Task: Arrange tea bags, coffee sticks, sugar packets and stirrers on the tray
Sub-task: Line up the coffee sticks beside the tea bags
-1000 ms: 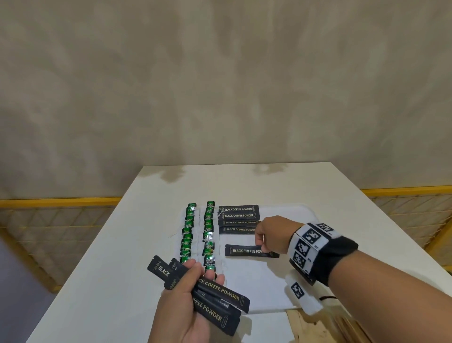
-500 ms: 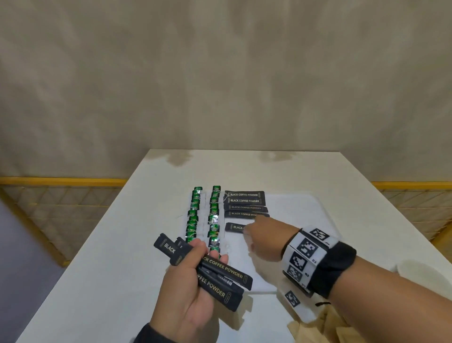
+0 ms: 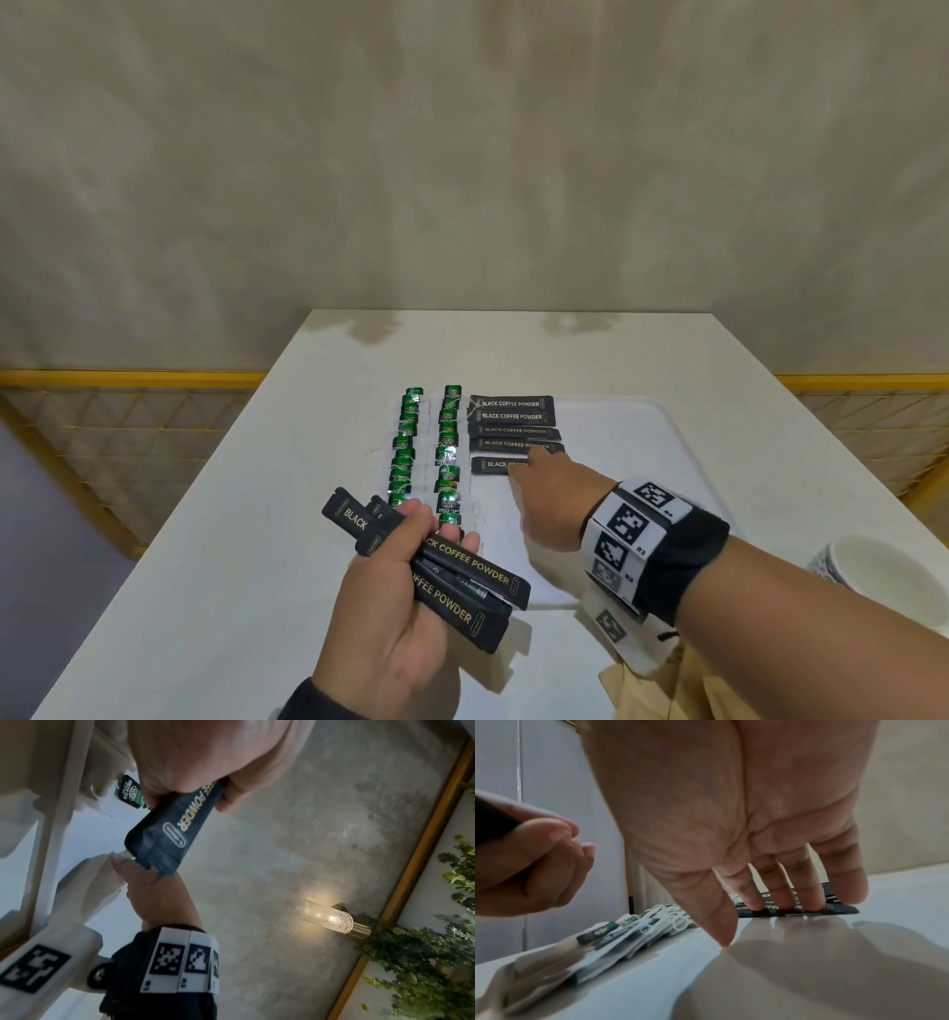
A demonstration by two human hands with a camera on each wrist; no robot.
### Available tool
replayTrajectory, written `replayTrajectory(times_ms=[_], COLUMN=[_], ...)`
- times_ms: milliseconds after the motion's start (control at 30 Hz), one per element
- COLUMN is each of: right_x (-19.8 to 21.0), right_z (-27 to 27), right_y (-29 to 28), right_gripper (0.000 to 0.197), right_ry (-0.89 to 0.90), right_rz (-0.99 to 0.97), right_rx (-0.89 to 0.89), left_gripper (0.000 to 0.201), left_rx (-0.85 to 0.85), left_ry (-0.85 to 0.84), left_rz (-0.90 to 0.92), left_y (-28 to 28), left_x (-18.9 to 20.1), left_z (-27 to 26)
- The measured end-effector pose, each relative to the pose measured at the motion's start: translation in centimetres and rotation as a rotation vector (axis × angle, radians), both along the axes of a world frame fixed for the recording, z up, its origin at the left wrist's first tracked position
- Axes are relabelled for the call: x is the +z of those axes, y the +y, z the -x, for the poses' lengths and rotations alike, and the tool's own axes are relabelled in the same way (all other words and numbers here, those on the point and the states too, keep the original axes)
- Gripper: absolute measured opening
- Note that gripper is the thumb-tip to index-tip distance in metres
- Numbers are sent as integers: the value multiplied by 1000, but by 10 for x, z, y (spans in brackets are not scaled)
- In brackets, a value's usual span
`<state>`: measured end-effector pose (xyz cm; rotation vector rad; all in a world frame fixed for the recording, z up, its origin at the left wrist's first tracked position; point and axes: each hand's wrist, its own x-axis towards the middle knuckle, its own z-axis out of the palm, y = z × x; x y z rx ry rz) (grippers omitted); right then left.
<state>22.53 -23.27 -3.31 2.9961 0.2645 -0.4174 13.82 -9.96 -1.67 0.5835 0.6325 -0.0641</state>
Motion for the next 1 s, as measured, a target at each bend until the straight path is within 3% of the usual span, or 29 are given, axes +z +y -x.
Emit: replayTrajectory(times_ms=[533, 800, 900, 1000], right_x=[3, 24, 44, 56], right_z=[-10, 0, 7, 22], right_y=[2, -6, -7, -7], right_gripper=[39, 39, 36, 34], right_ry=[23, 74, 142, 410], right_rz=[59, -93, -361, -783], right_rx=[35, 95, 153, 64], left_gripper=[5, 7, 33, 41], left_rx=[1, -78, -117, -142], left_ry=[10, -16, -46, -100], left_rz=[27, 50, 58, 52], left_y=[2, 5, 7, 5], left_x=[-3, -2, -5, -11], left_z=[0, 0, -2, -4])
